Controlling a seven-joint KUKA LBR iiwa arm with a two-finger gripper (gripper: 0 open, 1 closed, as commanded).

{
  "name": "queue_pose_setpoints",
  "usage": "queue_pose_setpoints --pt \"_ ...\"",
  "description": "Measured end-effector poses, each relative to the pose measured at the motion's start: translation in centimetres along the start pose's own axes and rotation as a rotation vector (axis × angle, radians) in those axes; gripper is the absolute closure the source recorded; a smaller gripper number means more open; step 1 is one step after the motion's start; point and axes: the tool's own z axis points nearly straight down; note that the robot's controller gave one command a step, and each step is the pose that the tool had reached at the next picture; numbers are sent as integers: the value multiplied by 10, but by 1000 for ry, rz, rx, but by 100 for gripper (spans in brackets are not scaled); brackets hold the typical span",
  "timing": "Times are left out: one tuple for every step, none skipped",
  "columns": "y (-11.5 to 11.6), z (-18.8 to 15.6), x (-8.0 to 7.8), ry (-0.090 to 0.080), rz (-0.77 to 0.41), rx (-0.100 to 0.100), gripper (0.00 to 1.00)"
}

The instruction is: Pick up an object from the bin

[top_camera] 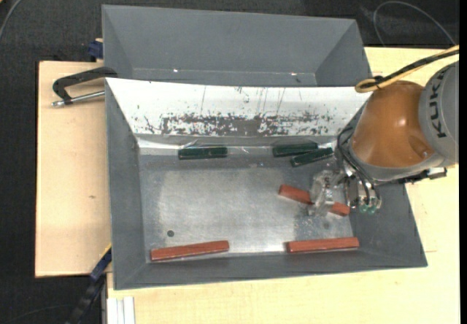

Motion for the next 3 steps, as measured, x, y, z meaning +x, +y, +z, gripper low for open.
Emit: queue_pose_setpoints --pt "7 -157 -34 -5 -17 1 100" --pt "7 -152 -31 6 -17 0 0" --pt "-18 4 8 19 -173 -1 0"
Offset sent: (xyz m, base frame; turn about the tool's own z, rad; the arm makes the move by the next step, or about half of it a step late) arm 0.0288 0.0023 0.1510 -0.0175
